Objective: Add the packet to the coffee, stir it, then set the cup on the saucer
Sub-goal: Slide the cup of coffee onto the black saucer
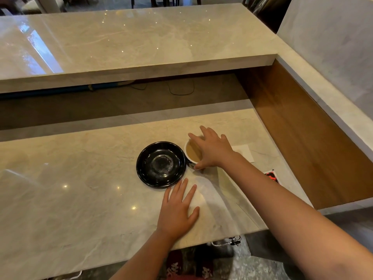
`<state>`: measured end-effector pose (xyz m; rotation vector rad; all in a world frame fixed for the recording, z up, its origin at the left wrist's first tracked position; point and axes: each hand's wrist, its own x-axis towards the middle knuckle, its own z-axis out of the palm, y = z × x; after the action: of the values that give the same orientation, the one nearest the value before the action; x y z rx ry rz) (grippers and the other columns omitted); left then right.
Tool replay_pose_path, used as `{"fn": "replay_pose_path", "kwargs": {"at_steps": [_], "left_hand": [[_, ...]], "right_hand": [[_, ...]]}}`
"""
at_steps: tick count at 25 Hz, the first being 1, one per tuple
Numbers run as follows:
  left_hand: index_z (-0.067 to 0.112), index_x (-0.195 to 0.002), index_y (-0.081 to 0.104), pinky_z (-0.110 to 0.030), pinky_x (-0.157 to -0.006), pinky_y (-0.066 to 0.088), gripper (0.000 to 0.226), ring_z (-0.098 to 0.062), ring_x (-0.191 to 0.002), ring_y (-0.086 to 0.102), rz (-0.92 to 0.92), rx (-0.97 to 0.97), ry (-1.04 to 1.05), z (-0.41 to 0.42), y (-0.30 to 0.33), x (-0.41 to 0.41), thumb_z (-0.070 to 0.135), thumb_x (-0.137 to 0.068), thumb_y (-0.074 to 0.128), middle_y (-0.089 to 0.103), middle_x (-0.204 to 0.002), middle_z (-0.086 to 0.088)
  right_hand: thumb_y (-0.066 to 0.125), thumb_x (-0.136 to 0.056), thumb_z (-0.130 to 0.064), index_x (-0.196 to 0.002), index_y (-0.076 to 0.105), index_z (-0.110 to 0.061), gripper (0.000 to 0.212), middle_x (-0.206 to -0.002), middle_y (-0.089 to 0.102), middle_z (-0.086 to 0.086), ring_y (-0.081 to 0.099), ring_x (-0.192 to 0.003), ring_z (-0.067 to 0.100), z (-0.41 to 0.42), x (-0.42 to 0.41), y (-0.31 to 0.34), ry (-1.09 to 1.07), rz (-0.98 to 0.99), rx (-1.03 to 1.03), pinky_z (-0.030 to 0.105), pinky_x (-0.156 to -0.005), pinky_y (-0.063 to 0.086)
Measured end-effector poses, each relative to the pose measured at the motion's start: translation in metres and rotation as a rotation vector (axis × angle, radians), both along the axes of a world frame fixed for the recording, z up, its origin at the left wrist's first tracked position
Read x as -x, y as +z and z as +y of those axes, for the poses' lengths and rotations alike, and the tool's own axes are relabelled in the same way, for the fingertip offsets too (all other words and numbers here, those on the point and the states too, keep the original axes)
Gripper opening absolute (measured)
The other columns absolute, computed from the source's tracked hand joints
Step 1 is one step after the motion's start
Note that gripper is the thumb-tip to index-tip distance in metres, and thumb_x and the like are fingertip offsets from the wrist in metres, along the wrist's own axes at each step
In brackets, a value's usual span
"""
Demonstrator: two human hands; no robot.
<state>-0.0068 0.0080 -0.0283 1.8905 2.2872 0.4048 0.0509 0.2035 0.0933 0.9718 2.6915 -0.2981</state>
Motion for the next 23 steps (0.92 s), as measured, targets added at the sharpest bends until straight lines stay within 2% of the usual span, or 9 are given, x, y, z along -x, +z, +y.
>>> {"fn": "replay_pose_path", "kwargs": {"at_steps": [5,8,12,15,23], "left_hand": [[0.025,-0.143,0.033,-0.039,-0.109,0.005,0.061,-0.022,-0.137,0.018,-0.004,0.005,-0.020,-0.001,0.000,0.002,0.050,-0.088,0.041,0.029,-0.150,-0.009],[0.025,-0.144,0.031,-0.040,-0.110,0.004,0.061,-0.023,-0.138,0.016,0.003,0.016,-0.037,-0.002,-0.001,0.005,0.052,-0.089,0.037,0.026,-0.151,-0.009],[0.028,-0.148,0.018,-0.041,-0.112,0.000,0.065,-0.020,-0.140,-0.001,0.020,0.050,-0.100,-0.006,0.001,0.012,0.057,-0.090,0.027,0.005,-0.155,-0.004],[0.026,-0.147,0.023,-0.044,-0.111,0.010,0.064,-0.019,-0.140,0.006,0.043,0.024,-0.156,-0.016,0.000,0.025,0.057,-0.091,0.034,0.014,-0.154,-0.005],[0.023,-0.147,0.025,-0.040,-0.110,0.005,0.064,-0.018,-0.140,0.002,0.008,0.006,-0.195,-0.029,-0.005,0.035,0.054,-0.092,0.039,0.016,-0.154,-0.005]], "right_hand": [[0.080,-0.059,-0.045,-0.142,0.011,-0.030,0.109,-0.148,0.025,0.013,0.030,-0.129,0.035,0.012,0.013,-0.001,0.037,-0.110,0.033,0.048,-0.095,0.041],[0.082,-0.056,-0.043,-0.140,0.015,-0.030,0.108,-0.144,0.028,0.014,0.031,-0.126,0.036,0.014,0.013,-0.005,0.050,-0.091,0.054,0.046,-0.091,0.043],[0.080,-0.054,-0.048,-0.136,0.024,-0.028,0.101,-0.139,0.032,0.015,0.032,-0.122,0.036,0.014,0.006,-0.009,0.030,0.010,0.027,0.046,-0.088,0.045],[0.079,-0.053,-0.051,-0.133,0.026,-0.027,0.099,-0.136,0.034,0.014,0.033,-0.121,0.033,0.008,0.003,-0.011,-0.021,0.054,0.007,0.045,-0.086,0.045],[0.078,-0.053,-0.051,-0.131,0.028,-0.027,0.096,-0.128,0.038,0.012,0.035,-0.115,0.029,-0.014,0.009,0.012,-0.007,0.143,0.010,0.038,-0.076,0.046]]}}
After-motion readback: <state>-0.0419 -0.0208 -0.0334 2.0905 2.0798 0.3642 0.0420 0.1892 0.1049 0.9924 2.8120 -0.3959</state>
